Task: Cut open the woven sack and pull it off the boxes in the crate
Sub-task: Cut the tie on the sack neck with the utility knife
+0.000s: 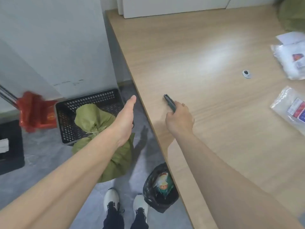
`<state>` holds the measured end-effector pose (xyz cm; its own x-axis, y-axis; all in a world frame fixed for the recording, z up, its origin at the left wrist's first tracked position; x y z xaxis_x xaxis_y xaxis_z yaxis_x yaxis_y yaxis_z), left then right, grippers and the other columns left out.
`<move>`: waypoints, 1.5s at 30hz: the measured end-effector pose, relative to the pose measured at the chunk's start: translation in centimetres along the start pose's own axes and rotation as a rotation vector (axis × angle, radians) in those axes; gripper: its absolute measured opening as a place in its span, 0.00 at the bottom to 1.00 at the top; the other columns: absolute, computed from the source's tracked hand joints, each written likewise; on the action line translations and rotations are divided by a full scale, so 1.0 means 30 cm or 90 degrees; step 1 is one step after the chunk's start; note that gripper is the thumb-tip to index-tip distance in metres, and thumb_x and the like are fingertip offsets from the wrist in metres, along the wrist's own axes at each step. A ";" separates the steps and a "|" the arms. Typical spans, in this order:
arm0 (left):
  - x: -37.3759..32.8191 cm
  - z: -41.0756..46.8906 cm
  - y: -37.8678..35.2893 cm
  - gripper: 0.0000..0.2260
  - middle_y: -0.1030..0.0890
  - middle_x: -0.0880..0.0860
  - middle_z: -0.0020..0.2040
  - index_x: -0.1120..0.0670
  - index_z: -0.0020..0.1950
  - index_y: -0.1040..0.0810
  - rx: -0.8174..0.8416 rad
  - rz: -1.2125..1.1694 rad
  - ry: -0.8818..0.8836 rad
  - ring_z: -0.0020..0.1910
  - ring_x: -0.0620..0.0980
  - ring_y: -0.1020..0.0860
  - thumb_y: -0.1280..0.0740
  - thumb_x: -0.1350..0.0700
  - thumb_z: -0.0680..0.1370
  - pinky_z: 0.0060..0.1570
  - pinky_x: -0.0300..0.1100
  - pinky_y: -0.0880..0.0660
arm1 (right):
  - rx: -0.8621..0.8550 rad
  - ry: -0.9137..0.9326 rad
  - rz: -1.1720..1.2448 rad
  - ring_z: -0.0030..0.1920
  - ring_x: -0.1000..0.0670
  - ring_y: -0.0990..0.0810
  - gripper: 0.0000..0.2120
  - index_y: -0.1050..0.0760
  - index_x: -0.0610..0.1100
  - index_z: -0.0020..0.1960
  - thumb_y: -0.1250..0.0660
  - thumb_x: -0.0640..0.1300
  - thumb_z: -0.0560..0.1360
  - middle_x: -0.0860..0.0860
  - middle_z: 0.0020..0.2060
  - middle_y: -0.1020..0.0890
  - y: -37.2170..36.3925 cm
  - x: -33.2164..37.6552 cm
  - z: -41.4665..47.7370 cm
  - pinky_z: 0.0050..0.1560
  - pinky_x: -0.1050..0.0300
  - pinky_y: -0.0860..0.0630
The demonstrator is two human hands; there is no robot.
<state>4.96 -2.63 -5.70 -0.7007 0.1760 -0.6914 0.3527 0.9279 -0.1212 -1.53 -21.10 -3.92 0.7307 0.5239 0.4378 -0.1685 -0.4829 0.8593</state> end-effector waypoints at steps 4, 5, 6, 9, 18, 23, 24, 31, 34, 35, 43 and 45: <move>0.029 0.058 0.017 0.31 0.44 0.52 0.84 0.43 0.84 0.44 0.004 0.005 0.009 0.82 0.60 0.44 0.44 0.34 0.83 0.80 0.61 0.46 | -0.067 -0.048 -0.091 0.65 0.43 0.26 0.21 0.32 0.49 0.72 0.38 0.41 0.80 0.47 0.63 0.24 -0.037 -0.046 -0.003 0.66 0.46 0.35; 0.038 0.062 0.021 0.31 0.44 0.52 0.84 0.42 0.84 0.44 0.004 0.007 0.013 0.82 0.60 0.44 0.44 0.34 0.82 0.80 0.61 0.46 | -0.080 -0.050 -0.095 0.64 0.42 0.25 0.21 0.32 0.49 0.71 0.37 0.40 0.79 0.47 0.63 0.25 -0.047 -0.053 -0.010 0.64 0.47 0.34; 0.043 0.063 0.028 0.31 0.44 0.52 0.84 0.42 0.84 0.44 0.001 0.007 0.015 0.82 0.60 0.43 0.44 0.34 0.82 0.80 0.62 0.46 | -0.099 -0.046 -0.092 0.62 0.42 0.25 0.22 0.32 0.49 0.71 0.36 0.39 0.79 0.46 0.62 0.26 -0.053 -0.059 -0.015 0.63 0.48 0.33; 0.043 0.072 0.057 0.31 0.43 0.52 0.84 0.42 0.84 0.43 -0.005 0.012 0.000 0.82 0.58 0.43 0.44 0.34 0.83 0.80 0.60 0.45 | -0.157 -0.021 -0.077 0.59 0.42 0.25 0.23 0.32 0.47 0.72 0.32 0.42 0.79 0.45 0.63 0.29 -0.049 -0.063 -0.005 0.62 0.48 0.31; 0.075 0.048 0.136 0.28 0.41 0.51 0.84 0.46 0.84 0.42 -0.042 0.006 -0.017 0.82 0.54 0.41 0.46 0.38 0.85 0.80 0.55 0.43 | -0.162 -0.066 0.012 0.62 0.38 0.29 0.17 0.28 0.40 0.67 0.33 0.46 0.81 0.42 0.64 0.30 -0.108 -0.112 0.053 0.66 0.46 0.30; 0.099 0.029 0.179 0.28 0.40 0.51 0.83 0.44 0.83 0.41 -0.061 0.002 -0.003 0.82 0.54 0.41 0.45 0.37 0.84 0.80 0.55 0.43 | -0.128 -0.194 0.112 0.61 0.36 0.27 0.18 0.32 0.41 0.63 0.32 0.41 0.76 0.40 0.63 0.29 -0.143 -0.136 0.044 0.62 0.41 0.25; 0.099 0.021 0.182 0.28 0.40 0.51 0.83 0.44 0.83 0.41 -0.063 0.000 -0.004 0.82 0.54 0.42 0.45 0.37 0.84 0.80 0.55 0.43 | -0.118 -0.202 0.121 0.60 0.37 0.26 0.18 0.32 0.41 0.62 0.30 0.43 0.75 0.40 0.62 0.28 -0.152 -0.133 0.038 0.62 0.40 0.24; 0.090 -0.032 0.194 0.27 0.37 0.53 0.82 0.47 0.83 0.39 -0.080 -0.009 -0.009 0.81 0.55 0.40 0.46 0.39 0.85 0.80 0.54 0.43 | -0.051 -0.171 0.294 0.47 0.48 0.21 0.19 0.25 0.42 0.56 0.29 0.54 0.72 0.46 0.52 0.21 -0.219 -0.051 -0.039 0.40 0.58 0.27; 0.078 -0.050 0.225 0.28 0.39 0.53 0.83 0.46 0.83 0.41 -0.089 -0.009 -0.014 0.81 0.57 0.41 0.46 0.37 0.84 0.80 0.57 0.44 | 0.024 -0.154 0.430 0.40 0.52 0.21 0.16 0.28 0.42 0.55 0.31 0.51 0.76 0.48 0.47 0.21 -0.256 0.027 -0.073 0.33 0.61 0.28; 0.074 -0.051 0.232 0.29 0.40 0.53 0.83 0.45 0.83 0.42 -0.091 -0.010 -0.012 0.81 0.59 0.41 0.46 0.36 0.84 0.80 0.59 0.45 | 0.060 -0.161 0.485 0.38 0.51 0.22 0.13 0.29 0.41 0.55 0.33 0.49 0.78 0.47 0.45 0.22 -0.270 0.057 -0.081 0.31 0.60 0.26; 0.048 -0.132 0.385 0.30 0.38 0.55 0.82 0.49 0.83 0.39 -0.168 -0.054 -0.031 0.80 0.57 0.38 0.46 0.37 0.84 0.80 0.57 0.44 | 0.386 -0.038 0.814 0.40 0.48 0.20 0.07 0.30 0.40 0.63 0.39 0.37 0.85 0.46 0.41 0.23 -0.373 0.338 -0.234 0.44 0.53 0.19; 0.046 -0.158 0.430 0.28 0.36 0.55 0.81 0.52 0.82 0.38 -0.175 -0.064 -0.043 0.76 0.52 0.34 0.47 0.39 0.85 0.79 0.54 0.42 | 0.438 -0.035 0.837 0.40 0.48 0.22 0.10 0.31 0.40 0.66 0.41 0.35 0.85 0.46 0.40 0.24 -0.403 0.373 -0.276 0.43 0.53 0.22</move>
<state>5.61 11.14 -4.83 -0.6773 0.0653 -0.7328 0.0967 0.9953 -0.0006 3.21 -3.58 -7.21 0.3320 -0.5598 0.7592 -0.3849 -0.8152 -0.4328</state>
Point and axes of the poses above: each hand's wrist, its own z-axis towards the middle knuckle, its own y-axis out of the back of the hand, x = y × z, the point moved 8 cm from there along z, towards the middle knuckle
